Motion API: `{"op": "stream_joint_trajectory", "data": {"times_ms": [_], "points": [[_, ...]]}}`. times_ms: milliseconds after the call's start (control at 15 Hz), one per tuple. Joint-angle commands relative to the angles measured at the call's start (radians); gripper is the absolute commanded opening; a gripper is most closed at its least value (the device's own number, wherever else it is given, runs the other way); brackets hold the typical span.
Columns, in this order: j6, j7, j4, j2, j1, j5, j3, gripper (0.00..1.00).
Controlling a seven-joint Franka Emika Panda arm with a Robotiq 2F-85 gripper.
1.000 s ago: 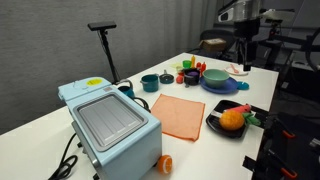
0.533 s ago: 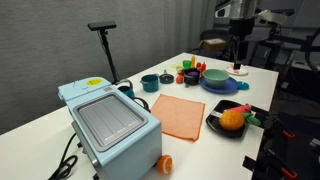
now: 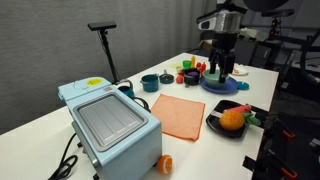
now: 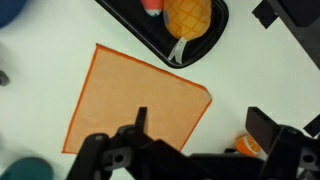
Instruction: Put the orange toy into the tray.
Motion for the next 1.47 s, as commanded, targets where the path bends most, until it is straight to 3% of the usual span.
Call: {"op": "stream_joint_trajectory", "data": {"times_ms": [0,133,200,400,467,733,1400], "points": [[-0.037,-0.161,0.011,0.017,0.031,0.090,0.011,1.00],[-0.060,-0.188,-0.003,0.010,0.040,0.085,0.037,1.00],[-0.025,-0.178,0.144,0.214,0.050,0.068,0.060,1.00],[-0.127,-0.100,0.258,0.327,0.043,0.012,0.111,1.00],[-0.047,-0.132,0.120,0.190,0.026,0.043,0.112,1.00],[-0.087,-0.108,0.229,0.332,0.019,0.022,0.139,1.00],[-0.101,-0.108,0.244,0.333,0.018,0.022,0.138,1.00]]}}
